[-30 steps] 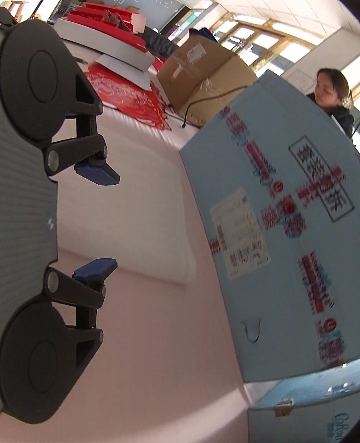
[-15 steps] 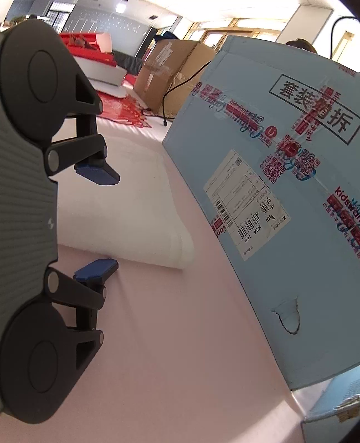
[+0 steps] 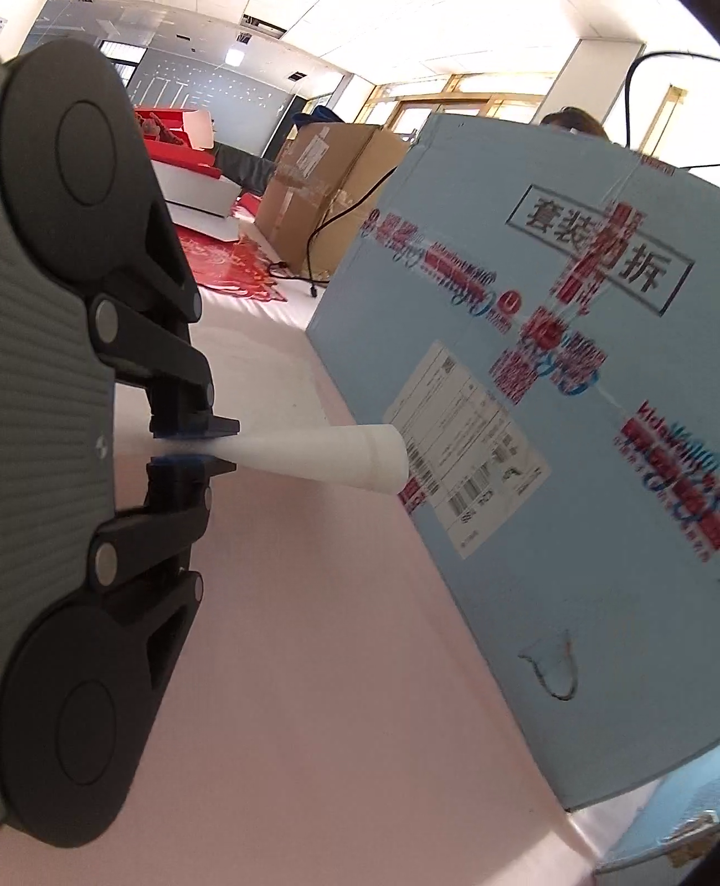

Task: Fold shopping bag
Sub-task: 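Pinch a corner of the white bag with the right gripper and lift it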

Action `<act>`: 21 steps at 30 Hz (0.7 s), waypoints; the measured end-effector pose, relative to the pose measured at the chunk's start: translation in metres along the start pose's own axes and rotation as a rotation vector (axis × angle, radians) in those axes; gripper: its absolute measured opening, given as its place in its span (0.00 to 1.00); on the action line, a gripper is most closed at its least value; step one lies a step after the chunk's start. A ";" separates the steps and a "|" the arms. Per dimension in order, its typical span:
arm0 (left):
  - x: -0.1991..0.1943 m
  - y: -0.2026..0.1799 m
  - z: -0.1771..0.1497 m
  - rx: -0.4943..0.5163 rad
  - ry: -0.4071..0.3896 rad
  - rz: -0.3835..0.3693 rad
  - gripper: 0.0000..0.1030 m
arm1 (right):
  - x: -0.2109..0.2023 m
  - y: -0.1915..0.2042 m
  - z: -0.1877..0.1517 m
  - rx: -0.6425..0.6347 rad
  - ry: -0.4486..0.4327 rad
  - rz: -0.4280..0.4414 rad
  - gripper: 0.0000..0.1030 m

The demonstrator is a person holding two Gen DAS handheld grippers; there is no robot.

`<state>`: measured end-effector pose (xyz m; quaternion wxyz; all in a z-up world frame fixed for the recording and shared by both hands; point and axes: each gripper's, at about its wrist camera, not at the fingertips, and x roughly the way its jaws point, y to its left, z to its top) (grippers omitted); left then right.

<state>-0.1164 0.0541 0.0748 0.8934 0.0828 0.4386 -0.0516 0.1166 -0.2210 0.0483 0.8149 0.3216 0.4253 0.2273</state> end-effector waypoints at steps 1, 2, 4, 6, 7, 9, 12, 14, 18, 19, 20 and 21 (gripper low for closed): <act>-0.003 -0.003 0.002 0.013 -0.018 -0.003 1.00 | -0.010 0.002 -0.001 -0.003 -0.032 -0.016 0.05; -0.008 -0.007 0.005 0.030 -0.039 -0.010 1.00 | -0.019 0.002 -0.003 0.001 -0.064 -0.038 0.05; -0.016 -0.015 0.011 0.066 -0.081 -0.022 1.00 | -0.037 0.001 -0.007 0.019 -0.122 -0.085 0.05; -0.024 -0.026 0.016 0.109 -0.122 -0.053 1.00 | -0.055 -0.001 -0.014 0.049 -0.172 -0.124 0.05; -0.027 -0.032 0.019 0.131 -0.139 -0.071 1.00 | -0.067 -0.004 -0.020 0.078 -0.196 -0.145 0.05; -0.032 -0.045 0.022 0.176 -0.165 -0.109 1.00 | -0.084 -0.010 -0.031 0.128 -0.232 -0.189 0.05; -0.036 -0.069 0.022 0.265 -0.184 -0.179 1.00 | -0.111 -0.020 -0.053 0.231 -0.281 -0.244 0.05; -0.037 -0.085 0.019 0.323 -0.182 -0.222 1.00 | -0.124 -0.026 -0.063 0.277 -0.292 -0.265 0.05; -0.030 -0.113 0.010 0.450 -0.148 -0.266 1.00 | -0.150 -0.034 -0.087 0.364 -0.320 -0.286 0.05; -0.028 -0.117 0.008 0.481 -0.144 -0.256 1.00 | -0.157 -0.035 -0.092 0.383 -0.330 -0.295 0.05; -0.026 -0.120 0.006 0.508 -0.142 -0.238 1.00 | -0.163 -0.036 -0.097 0.400 -0.341 -0.306 0.05; -0.024 -0.122 0.004 0.536 -0.139 -0.221 1.00 | -0.170 -0.037 -0.103 0.417 -0.353 -0.318 0.05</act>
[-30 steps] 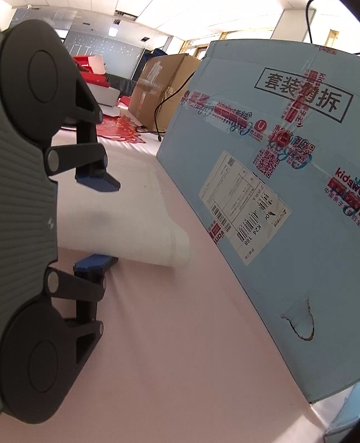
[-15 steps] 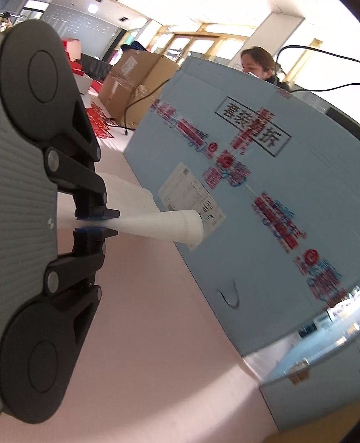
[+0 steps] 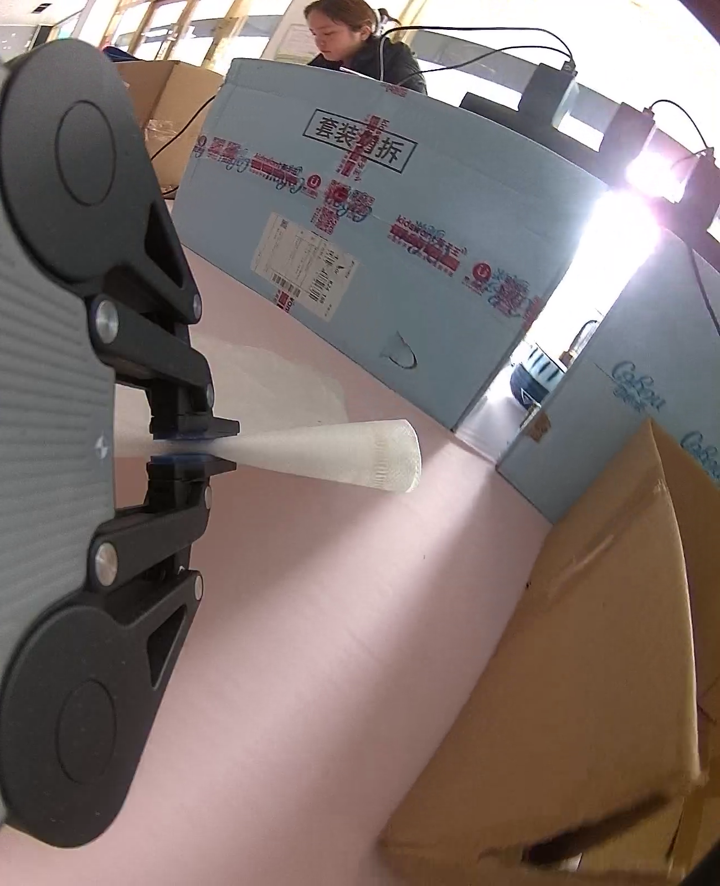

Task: Fold shopping bag
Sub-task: 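Pinch a corner of the white bag with the right gripper and lift it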

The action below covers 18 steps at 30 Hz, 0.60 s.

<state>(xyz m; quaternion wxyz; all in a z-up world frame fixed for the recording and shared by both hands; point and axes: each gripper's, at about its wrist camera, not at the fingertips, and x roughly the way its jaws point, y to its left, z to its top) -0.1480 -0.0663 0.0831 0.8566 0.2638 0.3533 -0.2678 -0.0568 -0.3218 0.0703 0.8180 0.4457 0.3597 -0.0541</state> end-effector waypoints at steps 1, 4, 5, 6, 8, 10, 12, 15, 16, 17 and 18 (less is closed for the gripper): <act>0.003 0.000 -0.002 0.026 0.011 0.025 1.00 | -0.007 -0.004 -0.002 0.016 -0.009 -0.012 0.05; 0.003 0.016 -0.009 0.046 0.027 0.100 1.00 | -0.023 -0.017 -0.010 0.055 -0.006 -0.046 0.05; 0.001 0.022 -0.012 0.051 0.028 0.126 1.00 | -0.027 -0.020 -0.014 0.067 0.003 -0.055 0.05; -0.001 0.028 -0.015 0.062 0.029 0.154 1.00 | -0.032 -0.025 -0.019 0.082 0.021 -0.062 0.05; -0.006 0.038 -0.021 0.094 0.029 0.204 1.00 | -0.039 -0.029 -0.030 0.094 0.066 -0.073 0.05; -0.009 0.043 -0.028 0.168 0.030 0.232 1.00 | -0.042 -0.028 -0.040 0.081 0.103 -0.074 0.05; -0.012 0.038 -0.032 0.253 0.011 0.215 1.00 | -0.045 -0.027 -0.051 0.063 0.147 -0.070 0.05; -0.011 0.021 -0.033 0.356 -0.042 0.166 0.99 | -0.048 -0.025 -0.062 0.064 0.187 -0.054 0.05; -0.009 0.014 -0.032 0.387 -0.060 0.156 0.98 | -0.049 -0.027 -0.064 0.079 0.197 -0.048 0.05; -0.006 0.009 -0.029 0.411 -0.078 0.145 0.94 | -0.051 -0.028 -0.065 0.098 0.201 -0.036 0.05; -0.004 0.006 -0.027 0.424 -0.095 0.133 0.90 | -0.053 -0.029 -0.065 0.119 0.205 -0.021 0.05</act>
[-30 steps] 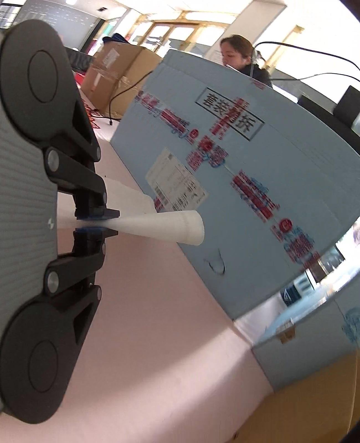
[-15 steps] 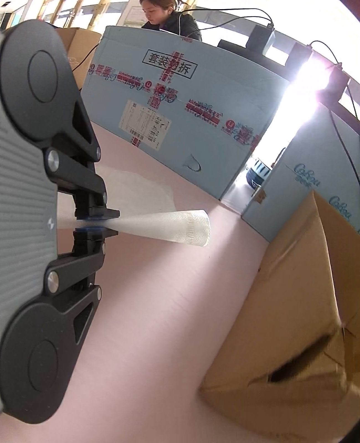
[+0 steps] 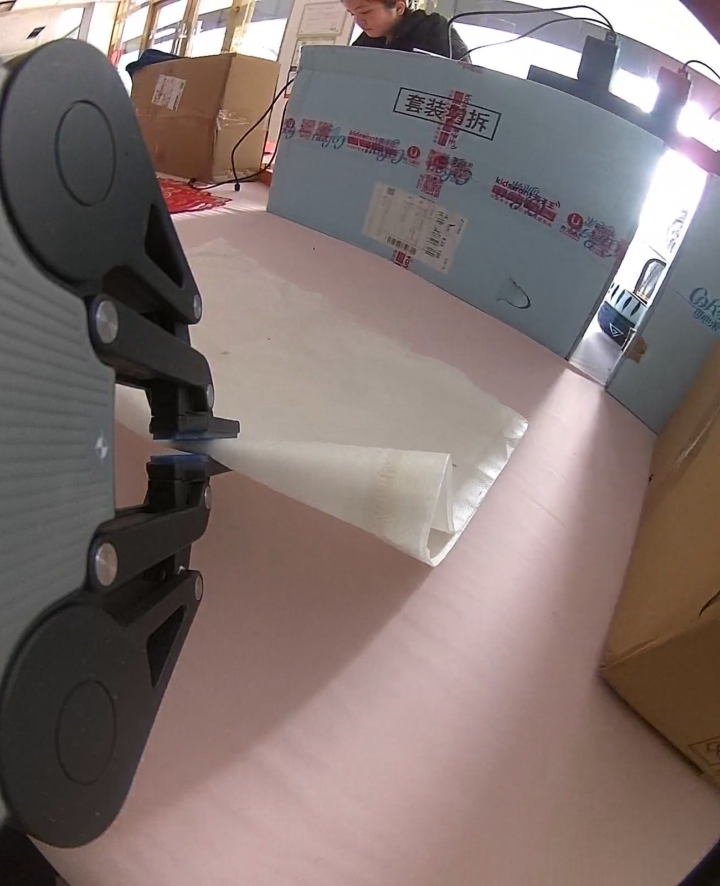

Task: Fold shopping bag

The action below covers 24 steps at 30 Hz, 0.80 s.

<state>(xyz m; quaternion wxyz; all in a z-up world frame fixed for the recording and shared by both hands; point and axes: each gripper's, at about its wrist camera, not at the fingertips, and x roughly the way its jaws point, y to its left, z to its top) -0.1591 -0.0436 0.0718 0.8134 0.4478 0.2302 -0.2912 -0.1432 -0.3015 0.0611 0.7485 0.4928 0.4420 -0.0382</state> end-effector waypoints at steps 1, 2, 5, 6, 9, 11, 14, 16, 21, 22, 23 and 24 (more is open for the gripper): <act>0.002 -0.001 0.004 0.006 -0.021 -0.020 0.87 | -0.003 -0.002 0.000 0.017 0.001 0.022 0.05; 0.005 0.000 0.006 0.004 -0.035 -0.051 0.78 | -0.005 -0.003 0.000 0.029 0.000 0.043 0.05; 0.018 0.012 0.007 -0.048 -0.026 -0.154 0.41 | -0.011 -0.006 0.001 0.051 0.005 0.085 0.05; 0.023 0.019 0.006 -0.088 -0.015 -0.199 0.34 | -0.013 -0.006 0.002 0.037 0.014 0.088 0.09; 0.034 0.036 -0.002 -0.175 0.003 -0.295 0.31 | -0.024 0.001 0.005 -0.113 0.023 0.067 0.20; 0.040 0.047 -0.008 -0.216 0.012 -0.349 0.31 | -0.036 0.012 0.002 -0.313 -0.018 -0.009 0.43; 0.049 0.059 -0.016 -0.254 0.016 -0.406 0.31 | -0.057 0.032 -0.019 -0.775 -0.145 -0.204 0.67; 0.053 0.064 -0.018 -0.283 0.023 -0.446 0.31 | -0.062 0.041 -0.032 -1.034 -0.217 -0.292 0.83; 0.070 0.079 -0.023 -0.370 0.050 -0.595 0.32 | -0.043 0.053 -0.056 -1.574 -0.147 -0.297 0.83; 0.073 0.082 -0.023 -0.378 0.050 -0.618 0.32 | -0.036 0.056 -0.062 -1.672 -0.119 -0.302 0.83; 0.075 0.085 -0.023 -0.376 0.051 -0.640 0.32 | -0.031 0.059 -0.067 -1.732 -0.102 -0.305 0.83; 0.076 0.086 -0.022 -0.364 0.052 -0.652 0.32 | -0.027 0.063 -0.070 -1.783 -0.084 -0.304 0.81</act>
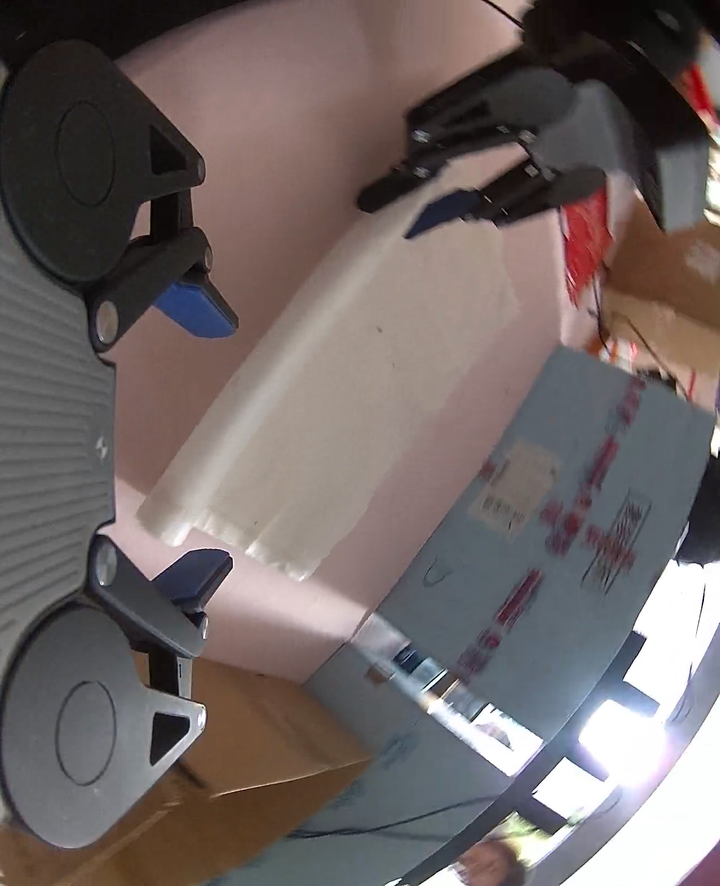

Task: Fold shopping bag

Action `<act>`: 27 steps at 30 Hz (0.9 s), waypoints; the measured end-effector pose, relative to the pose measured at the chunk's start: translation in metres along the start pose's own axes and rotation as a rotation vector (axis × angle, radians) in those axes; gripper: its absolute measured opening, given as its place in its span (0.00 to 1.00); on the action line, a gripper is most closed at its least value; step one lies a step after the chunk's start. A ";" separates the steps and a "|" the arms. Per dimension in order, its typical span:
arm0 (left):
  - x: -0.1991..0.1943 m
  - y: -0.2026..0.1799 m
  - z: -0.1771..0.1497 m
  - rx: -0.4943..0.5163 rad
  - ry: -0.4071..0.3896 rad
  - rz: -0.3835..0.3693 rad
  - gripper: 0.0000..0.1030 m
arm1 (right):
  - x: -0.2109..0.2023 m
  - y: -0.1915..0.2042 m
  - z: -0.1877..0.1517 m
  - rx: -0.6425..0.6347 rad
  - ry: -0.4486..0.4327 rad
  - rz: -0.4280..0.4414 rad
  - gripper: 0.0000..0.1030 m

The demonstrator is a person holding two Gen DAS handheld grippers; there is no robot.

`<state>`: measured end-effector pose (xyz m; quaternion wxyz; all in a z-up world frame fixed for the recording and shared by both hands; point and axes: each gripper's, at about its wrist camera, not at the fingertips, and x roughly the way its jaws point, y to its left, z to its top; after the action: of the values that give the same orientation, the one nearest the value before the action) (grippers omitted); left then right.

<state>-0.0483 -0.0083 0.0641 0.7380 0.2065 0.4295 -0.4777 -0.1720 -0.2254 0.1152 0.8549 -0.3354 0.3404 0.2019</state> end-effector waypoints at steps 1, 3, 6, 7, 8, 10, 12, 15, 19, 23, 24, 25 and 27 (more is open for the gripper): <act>0.000 -0.001 0.001 0.023 0.009 -0.003 0.32 | 0.004 0.003 0.006 -0.054 0.001 0.013 0.81; 0.002 -0.008 0.003 0.087 0.030 0.003 0.32 | 0.011 0.007 0.018 -0.165 0.007 0.048 0.81; 0.004 -0.012 0.005 0.126 0.041 -0.004 0.32 | 0.025 0.009 0.030 -0.275 0.055 0.139 0.64; 0.003 -0.012 0.005 0.125 0.042 -0.009 0.32 | 0.030 0.008 0.032 -0.296 0.086 0.180 0.55; 0.001 -0.010 0.003 0.113 0.042 -0.015 0.32 | 0.035 0.006 0.034 -0.301 0.121 0.222 0.38; -0.005 -0.005 -0.002 0.086 0.042 -0.021 0.32 | 0.048 -0.010 0.033 -0.212 0.220 0.324 0.17; -0.013 0.000 -0.010 0.046 0.042 -0.028 0.32 | 0.056 -0.027 0.029 -0.102 0.269 0.392 0.15; -0.025 0.019 -0.025 -0.080 0.018 -0.052 0.32 | 0.067 -0.061 0.021 0.090 0.314 0.475 0.15; -0.038 0.043 -0.043 -0.277 -0.040 -0.083 0.32 | 0.078 -0.097 0.006 0.306 0.328 0.541 0.17; -0.045 0.057 -0.060 -0.466 -0.113 -0.126 0.32 | 0.085 -0.128 -0.015 0.512 0.327 0.597 0.19; -0.047 0.058 -0.065 -0.502 -0.128 -0.135 0.32 | 0.086 -0.134 -0.022 0.555 0.327 0.609 0.23; -0.049 0.059 -0.069 -0.538 -0.143 -0.145 0.32 | 0.087 -0.141 -0.028 0.602 0.325 0.614 0.25; -0.053 0.057 -0.078 -0.599 -0.168 -0.158 0.32 | 0.086 -0.153 -0.035 0.675 0.308 0.606 0.28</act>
<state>-0.0415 0.1016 0.0596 0.7595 -0.0944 0.5032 -0.4013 -0.0407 -0.3462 0.1012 0.7583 0.0491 0.5922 0.2682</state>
